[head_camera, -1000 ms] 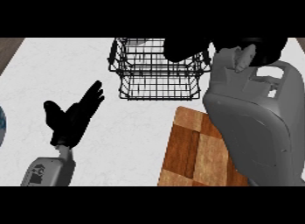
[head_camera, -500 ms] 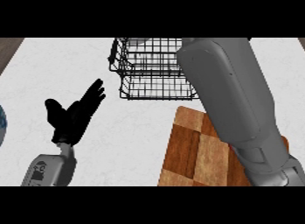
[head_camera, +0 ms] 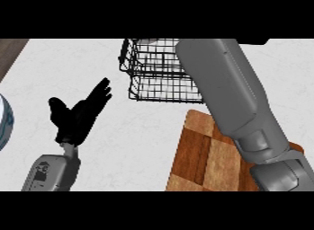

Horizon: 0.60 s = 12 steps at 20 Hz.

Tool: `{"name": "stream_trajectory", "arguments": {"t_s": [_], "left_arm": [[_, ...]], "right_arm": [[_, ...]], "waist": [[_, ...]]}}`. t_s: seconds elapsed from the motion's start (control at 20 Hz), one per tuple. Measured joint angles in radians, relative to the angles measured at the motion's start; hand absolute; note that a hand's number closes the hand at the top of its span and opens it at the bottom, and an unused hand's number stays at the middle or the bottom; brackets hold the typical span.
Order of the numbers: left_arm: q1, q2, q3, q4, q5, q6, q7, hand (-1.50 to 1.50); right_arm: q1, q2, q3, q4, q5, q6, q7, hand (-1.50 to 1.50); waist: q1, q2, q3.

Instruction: Pick the cupcake from the cutting board and place it in the tiered basket

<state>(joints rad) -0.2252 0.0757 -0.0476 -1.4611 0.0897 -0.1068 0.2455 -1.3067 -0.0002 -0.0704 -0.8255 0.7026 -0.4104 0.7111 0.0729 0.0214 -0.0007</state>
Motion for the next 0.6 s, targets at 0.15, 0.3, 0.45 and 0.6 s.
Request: {"name": "stream_trajectory", "arguments": {"t_s": [0.15,0.3,0.45,0.6], "left_arm": [[0.002,-0.008,-0.008,-0.008,-0.003,0.004,0.006,0.00],[-0.004,-0.016,-0.016,-0.004,-0.013,0.011,0.006,0.00],[0.004,-0.013,-0.015,-0.009,-0.010,0.003,0.004,0.00],[-0.010,-0.016,-0.006,0.010,-0.009,0.009,0.002,0.00]], "right_arm": [[-0.020,0.000,0.009,0.076,-0.095,-0.064,-0.109,-1.50],[-0.045,0.000,0.029,0.149,-0.168,-0.129,-0.211,-1.50],[-0.074,0.000,0.042,0.201,-0.216,-0.209,-0.295,-1.50],[-0.116,0.000,0.059,0.251,-0.228,-0.299,-0.319,-1.50]], "waist": [[0.009,0.001,0.000],[0.014,0.002,0.000],[0.019,0.002,0.000],[0.006,-0.001,-0.001]]}}
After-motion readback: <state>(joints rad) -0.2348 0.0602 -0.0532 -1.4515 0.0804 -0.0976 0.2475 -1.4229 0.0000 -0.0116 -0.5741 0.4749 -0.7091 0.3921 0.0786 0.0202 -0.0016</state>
